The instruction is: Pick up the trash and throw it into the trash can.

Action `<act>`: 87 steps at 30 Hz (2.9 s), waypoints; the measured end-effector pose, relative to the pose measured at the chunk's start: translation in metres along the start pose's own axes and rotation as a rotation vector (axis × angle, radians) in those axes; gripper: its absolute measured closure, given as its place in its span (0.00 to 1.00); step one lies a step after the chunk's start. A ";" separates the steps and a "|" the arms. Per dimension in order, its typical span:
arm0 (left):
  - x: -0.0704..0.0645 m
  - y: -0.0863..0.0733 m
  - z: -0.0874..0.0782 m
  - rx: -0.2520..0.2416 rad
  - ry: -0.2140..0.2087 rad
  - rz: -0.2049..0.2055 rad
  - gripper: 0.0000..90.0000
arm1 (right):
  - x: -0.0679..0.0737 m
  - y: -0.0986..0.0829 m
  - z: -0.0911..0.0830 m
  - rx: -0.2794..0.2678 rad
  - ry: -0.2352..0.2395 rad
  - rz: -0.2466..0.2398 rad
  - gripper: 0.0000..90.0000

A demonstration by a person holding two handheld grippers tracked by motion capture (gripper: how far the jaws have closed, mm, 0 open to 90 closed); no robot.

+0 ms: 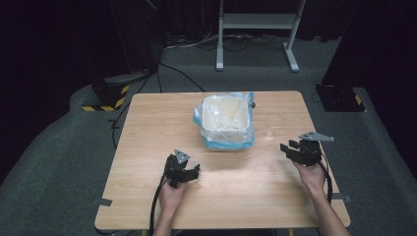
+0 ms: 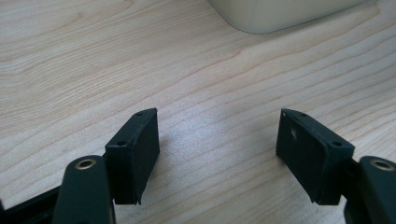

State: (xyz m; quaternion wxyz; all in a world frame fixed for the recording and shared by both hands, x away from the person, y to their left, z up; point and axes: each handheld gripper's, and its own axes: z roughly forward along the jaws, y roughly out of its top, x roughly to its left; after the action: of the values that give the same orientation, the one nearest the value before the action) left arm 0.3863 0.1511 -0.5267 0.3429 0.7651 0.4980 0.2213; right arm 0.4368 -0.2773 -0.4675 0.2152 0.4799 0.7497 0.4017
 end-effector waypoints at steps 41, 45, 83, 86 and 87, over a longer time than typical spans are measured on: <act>0.000 0.000 0.000 0.000 0.000 0.000 0.33 | 0.009 0.065 0.020 -0.019 0.015 -0.049 0.62; 0.000 0.000 0.000 0.000 0.000 0.000 0.33 | 0.011 0.069 0.028 -0.006 0.021 -0.046 0.62; 0.000 0.000 0.000 0.000 0.000 0.000 0.33 | 0.005 0.076 0.071 0.071 0.039 -0.081 0.92; 0.000 0.000 0.000 0.000 -0.001 0.001 0.33 | 0.004 0.077 0.067 0.062 0.041 -0.083 0.92; 0.000 0.000 0.000 0.000 0.000 0.000 0.33 | 0.005 0.077 0.066 0.059 0.041 -0.086 0.92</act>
State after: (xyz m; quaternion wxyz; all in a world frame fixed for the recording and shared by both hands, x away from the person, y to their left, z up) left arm 0.3863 0.1511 -0.5267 0.3430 0.7652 0.4978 0.2213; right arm 0.5237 -0.2304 -0.4431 0.2027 0.4450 0.7853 0.3797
